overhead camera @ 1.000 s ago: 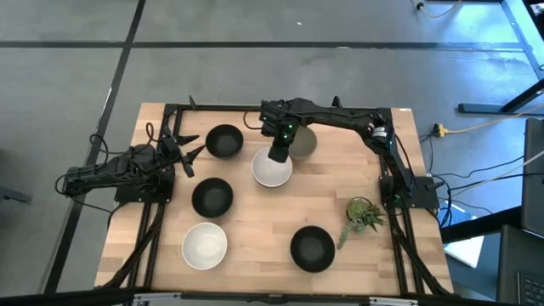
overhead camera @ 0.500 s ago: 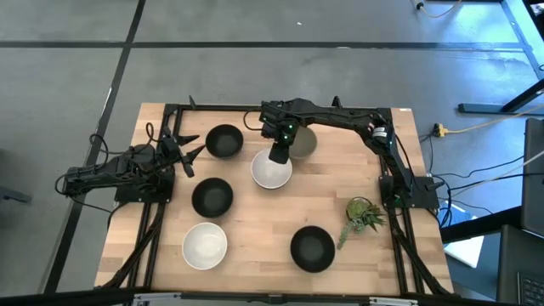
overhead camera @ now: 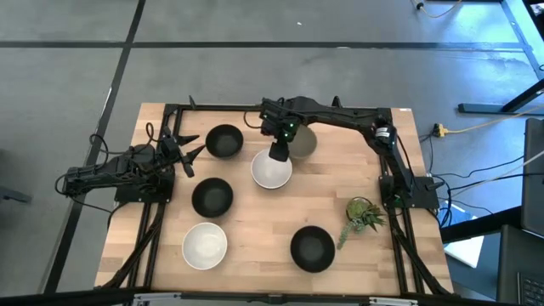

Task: Nest bowls inside each other
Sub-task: Stack the black bowl on the white bowl

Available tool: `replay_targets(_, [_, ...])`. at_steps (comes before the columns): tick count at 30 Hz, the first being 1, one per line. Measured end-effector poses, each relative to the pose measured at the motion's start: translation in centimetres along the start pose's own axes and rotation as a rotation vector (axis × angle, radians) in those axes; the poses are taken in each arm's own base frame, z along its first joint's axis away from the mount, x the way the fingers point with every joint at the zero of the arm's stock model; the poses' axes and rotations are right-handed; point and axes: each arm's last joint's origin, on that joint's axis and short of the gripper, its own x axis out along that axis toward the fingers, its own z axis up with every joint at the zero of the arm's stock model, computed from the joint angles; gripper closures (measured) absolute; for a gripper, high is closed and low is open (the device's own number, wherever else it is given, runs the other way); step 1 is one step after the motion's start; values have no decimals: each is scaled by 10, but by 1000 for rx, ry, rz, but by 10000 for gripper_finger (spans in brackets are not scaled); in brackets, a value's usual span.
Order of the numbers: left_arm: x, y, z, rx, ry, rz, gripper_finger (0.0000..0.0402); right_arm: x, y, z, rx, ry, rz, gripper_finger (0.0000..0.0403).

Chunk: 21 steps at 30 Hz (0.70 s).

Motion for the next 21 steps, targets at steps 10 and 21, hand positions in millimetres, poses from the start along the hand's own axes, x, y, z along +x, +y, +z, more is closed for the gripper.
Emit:
replay_targets(10, [0, 0, 0, -1, 0, 0, 212, -86, 13, -12, -33, -139, -22, 192])
replay_targets(21, [0, 0, 0, 0, 0, 0, 212, -139, 36, -37, -62, -172, -10, 192])
